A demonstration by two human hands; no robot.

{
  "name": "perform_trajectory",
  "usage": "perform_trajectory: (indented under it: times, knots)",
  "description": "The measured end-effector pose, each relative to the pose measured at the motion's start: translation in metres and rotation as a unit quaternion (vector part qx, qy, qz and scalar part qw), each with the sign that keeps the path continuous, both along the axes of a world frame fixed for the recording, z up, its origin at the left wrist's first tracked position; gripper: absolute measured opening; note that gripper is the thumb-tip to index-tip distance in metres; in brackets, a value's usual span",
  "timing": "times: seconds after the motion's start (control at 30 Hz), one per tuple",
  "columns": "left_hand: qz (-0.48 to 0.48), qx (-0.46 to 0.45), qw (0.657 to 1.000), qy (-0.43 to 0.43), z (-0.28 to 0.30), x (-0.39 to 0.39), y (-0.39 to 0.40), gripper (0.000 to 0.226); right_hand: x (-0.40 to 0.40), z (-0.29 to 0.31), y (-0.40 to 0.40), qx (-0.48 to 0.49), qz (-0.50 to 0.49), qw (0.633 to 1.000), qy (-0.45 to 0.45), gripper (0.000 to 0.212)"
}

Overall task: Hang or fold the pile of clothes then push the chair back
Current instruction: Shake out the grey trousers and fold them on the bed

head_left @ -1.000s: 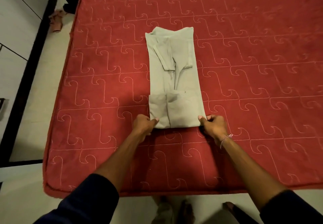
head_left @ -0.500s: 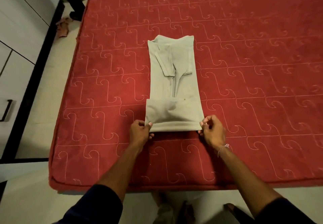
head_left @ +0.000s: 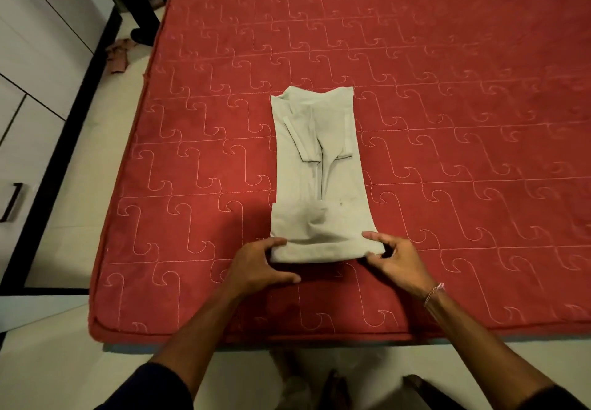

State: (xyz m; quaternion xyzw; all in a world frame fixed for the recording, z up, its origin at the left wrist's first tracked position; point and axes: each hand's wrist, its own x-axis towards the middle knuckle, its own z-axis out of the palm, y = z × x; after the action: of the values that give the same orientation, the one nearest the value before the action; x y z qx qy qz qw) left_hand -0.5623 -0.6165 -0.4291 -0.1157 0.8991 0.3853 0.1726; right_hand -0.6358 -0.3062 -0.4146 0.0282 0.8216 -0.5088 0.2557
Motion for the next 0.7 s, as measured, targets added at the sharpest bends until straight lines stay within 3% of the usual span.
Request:
perform_trajectory:
  times: [0.03,0.1,0.2,0.33,0.5,0.57,0.7]
  knots:
    - [-0.04,-0.057,0.998,0.012,0.0,-0.002,-0.003,0.081,-0.002,0.001,0.002,0.005,0.021,1.0,0.012,0.048]
    - [-0.056,-0.138,0.985,0.087,-0.001,-0.009,-0.006,0.047,-0.005,0.002,0.004,0.054,0.043,0.996,0.057,0.055]
    - [0.002,-0.109,0.975,0.193,-0.003,-0.031,-0.012,0.011,-0.016,0.002,0.002,0.138,0.046,0.975,0.167,0.039]
    - [-0.052,-0.077,0.972,0.216,0.001,-0.056,-0.014,0.019,-0.029,0.006,-0.007,0.15,0.033,0.965,0.211,0.016]
    - [-0.2,-0.118,0.952,0.197,0.001,-0.03,-0.007,0.08,-0.049,0.012,-0.024,0.124,0.011,0.967,0.221,0.014]
    - [-0.206,-0.16,0.947,0.189,-0.01,-0.02,0.005,0.092,-0.056,0.012,-0.029,0.101,-0.02,0.97,0.22,0.015]
    - [-0.124,-0.187,0.946,0.235,-0.024,-0.037,0.022,0.048,-0.072,0.012,-0.041,0.037,-0.069,0.98,0.182,0.019]
